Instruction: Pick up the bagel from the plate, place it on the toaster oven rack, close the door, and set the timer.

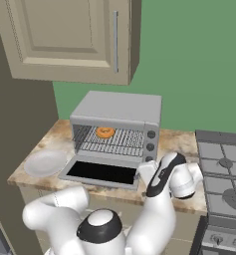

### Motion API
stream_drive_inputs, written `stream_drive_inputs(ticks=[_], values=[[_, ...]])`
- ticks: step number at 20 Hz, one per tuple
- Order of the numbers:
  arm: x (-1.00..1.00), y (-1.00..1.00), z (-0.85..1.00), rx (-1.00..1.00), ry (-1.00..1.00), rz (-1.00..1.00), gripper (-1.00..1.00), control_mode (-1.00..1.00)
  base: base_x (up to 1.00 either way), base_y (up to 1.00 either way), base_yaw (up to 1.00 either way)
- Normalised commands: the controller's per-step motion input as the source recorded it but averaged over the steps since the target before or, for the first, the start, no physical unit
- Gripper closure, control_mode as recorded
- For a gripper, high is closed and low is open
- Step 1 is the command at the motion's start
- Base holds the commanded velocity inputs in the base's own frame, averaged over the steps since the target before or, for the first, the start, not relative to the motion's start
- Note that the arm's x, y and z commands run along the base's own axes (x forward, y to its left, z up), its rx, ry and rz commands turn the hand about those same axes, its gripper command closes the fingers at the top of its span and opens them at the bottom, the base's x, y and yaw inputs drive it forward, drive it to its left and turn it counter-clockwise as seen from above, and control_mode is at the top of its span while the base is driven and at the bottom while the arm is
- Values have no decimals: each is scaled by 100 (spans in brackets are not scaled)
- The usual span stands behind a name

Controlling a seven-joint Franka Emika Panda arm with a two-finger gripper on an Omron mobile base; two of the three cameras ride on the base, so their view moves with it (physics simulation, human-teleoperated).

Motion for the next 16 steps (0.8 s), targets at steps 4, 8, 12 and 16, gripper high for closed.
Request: stream_drive_inputs(ticks=[4, 8, 12, 16], values=[[-30, 17, 0, 2, 0, 0, -100, -100, 0, 0, 0], [-8, 22, 0, 2, 0, 0, -100, -100, 0, 0, 0], [0, 24, 0, 3, -1, 0, -100, -100, 0, 0, 0], [4, 21, 2, 4, -1, 0, -100, -100, 0, 0, 0]])
